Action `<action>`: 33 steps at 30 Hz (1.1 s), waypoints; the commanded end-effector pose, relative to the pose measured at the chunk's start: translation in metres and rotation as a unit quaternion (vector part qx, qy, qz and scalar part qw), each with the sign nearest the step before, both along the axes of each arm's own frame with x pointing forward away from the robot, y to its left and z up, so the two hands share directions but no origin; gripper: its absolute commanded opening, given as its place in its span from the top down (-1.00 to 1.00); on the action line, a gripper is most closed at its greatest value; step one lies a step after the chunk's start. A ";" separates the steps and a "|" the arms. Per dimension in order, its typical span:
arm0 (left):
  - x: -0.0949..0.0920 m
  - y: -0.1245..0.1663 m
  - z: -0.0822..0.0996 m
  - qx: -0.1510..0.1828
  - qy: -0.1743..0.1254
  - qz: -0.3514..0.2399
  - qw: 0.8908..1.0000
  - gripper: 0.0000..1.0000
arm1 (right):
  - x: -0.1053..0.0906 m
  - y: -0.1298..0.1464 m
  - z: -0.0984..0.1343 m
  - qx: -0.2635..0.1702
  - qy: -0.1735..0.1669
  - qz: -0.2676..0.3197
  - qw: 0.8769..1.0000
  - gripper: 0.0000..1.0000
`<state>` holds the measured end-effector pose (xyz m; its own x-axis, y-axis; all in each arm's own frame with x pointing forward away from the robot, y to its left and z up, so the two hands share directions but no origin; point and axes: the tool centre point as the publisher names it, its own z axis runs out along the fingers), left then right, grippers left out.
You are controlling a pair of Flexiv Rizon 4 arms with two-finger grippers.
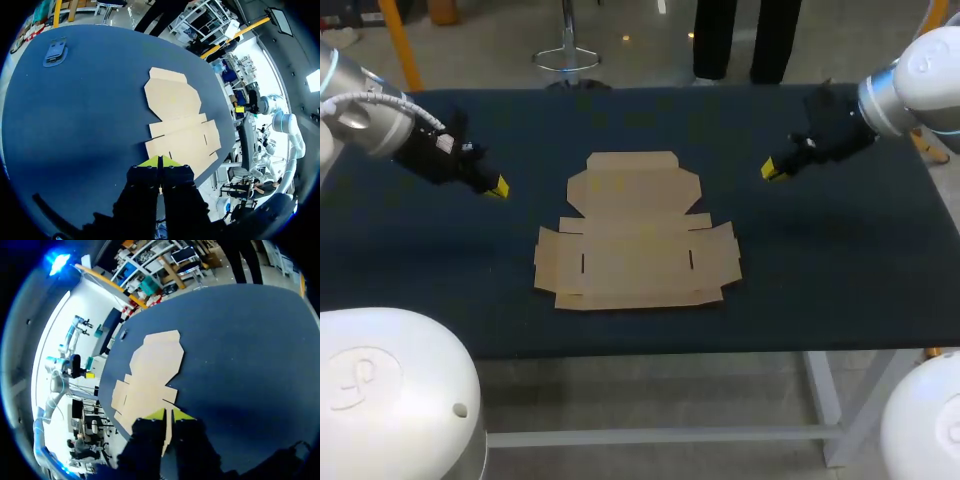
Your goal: Assemble the packaging by folding the flat box into shape, placing the metal phone stand inside, and closing the box properly
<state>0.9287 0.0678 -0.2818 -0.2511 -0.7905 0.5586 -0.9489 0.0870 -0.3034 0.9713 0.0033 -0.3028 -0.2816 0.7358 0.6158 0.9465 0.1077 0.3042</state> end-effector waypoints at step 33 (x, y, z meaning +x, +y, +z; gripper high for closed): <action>0.020 -0.019 -0.035 -0.014 0.013 -0.038 0.999 1.00 | 0.003 0.026 -0.040 0.036 0.091 -0.020 0.995 1.00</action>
